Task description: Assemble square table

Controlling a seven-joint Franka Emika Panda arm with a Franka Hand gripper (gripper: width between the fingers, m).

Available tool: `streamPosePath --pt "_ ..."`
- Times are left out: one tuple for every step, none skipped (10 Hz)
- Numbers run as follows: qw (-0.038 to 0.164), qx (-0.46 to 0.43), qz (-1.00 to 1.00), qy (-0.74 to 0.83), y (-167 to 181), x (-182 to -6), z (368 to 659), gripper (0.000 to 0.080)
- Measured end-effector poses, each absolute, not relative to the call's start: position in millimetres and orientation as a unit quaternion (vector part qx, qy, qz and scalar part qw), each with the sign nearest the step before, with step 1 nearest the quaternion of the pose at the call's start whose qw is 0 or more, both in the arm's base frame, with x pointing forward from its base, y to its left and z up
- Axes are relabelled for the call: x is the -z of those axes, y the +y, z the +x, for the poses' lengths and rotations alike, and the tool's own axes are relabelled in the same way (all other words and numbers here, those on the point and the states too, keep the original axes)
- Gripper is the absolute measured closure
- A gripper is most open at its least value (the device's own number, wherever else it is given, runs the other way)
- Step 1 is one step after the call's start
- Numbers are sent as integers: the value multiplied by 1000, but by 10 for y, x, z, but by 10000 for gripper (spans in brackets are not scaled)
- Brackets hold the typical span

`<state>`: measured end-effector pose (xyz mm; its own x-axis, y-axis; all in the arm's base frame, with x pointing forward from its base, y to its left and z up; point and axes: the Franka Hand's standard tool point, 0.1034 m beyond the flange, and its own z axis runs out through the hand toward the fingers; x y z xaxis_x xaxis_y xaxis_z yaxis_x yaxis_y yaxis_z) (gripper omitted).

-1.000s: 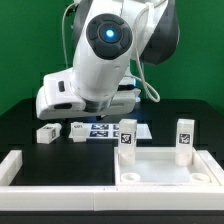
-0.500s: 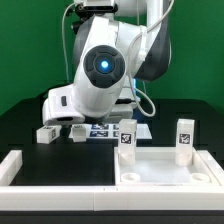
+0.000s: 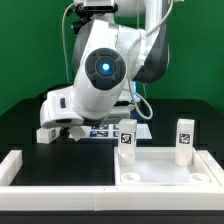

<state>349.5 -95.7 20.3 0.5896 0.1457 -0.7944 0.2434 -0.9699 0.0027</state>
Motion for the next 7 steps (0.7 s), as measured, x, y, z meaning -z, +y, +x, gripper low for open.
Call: streamPosePath --pt "55 437 891 108 -963 -209 3522 150" --pt "56 437 891 106 -944 -202 3529 150" --pt "57 437 891 107 -910 -193 3531 150" --pt "57 437 891 110 -889 -188 3534 150" --pt "57 436 892 109 -896 -184 3537 150" --pt "55 436 891 110 -922 -169 3533 150" --pt "55 439 890 109 -933 -150 3514 150"
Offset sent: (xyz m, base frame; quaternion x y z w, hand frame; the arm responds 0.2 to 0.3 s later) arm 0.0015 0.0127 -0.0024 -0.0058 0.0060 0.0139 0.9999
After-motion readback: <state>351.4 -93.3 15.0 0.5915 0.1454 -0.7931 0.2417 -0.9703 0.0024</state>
